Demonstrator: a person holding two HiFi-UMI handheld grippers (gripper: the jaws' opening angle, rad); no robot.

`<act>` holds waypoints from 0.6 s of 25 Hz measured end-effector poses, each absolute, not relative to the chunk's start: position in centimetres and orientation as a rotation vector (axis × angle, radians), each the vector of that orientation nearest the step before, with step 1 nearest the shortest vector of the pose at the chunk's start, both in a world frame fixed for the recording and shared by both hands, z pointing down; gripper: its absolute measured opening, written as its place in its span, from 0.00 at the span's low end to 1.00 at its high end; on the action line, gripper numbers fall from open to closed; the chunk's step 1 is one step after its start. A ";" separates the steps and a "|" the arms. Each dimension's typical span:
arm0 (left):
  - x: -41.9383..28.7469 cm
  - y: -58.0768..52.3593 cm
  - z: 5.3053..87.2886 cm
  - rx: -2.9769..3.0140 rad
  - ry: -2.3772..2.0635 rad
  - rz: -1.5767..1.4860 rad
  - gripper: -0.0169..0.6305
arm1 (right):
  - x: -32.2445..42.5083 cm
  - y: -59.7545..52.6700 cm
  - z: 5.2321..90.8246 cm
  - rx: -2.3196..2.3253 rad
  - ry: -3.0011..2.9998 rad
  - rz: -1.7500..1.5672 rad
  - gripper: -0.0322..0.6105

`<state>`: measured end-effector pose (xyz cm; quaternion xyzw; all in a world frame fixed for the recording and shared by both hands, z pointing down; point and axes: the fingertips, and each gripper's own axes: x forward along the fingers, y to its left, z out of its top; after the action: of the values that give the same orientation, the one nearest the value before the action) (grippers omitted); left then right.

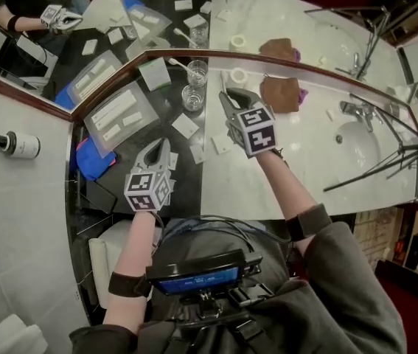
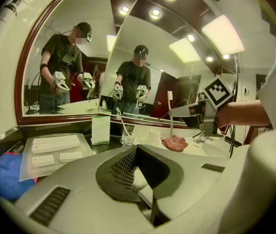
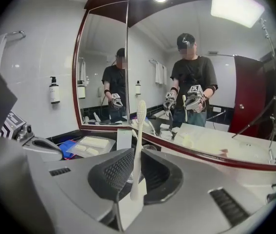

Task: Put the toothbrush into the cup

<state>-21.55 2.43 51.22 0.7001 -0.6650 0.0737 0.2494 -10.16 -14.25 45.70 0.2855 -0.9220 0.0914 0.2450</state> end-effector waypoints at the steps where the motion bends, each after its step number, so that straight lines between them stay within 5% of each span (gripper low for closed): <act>1: -21.3 2.4 51.3 1.913 -1.804 0.202 0.03 | -9.1 -13.8 46.5 0.795 -2.493 0.281 0.15; 15: -17.1 2.0 53.3 1.972 -1.676 0.282 0.03 | 5.5 -7.3 61.4 0.932 -2.086 0.775 0.15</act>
<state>-17.09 2.00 53.32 0.7304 -0.6204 0.1042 0.2659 5.45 -7.30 61.40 0.3610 -0.8078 0.3002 0.3564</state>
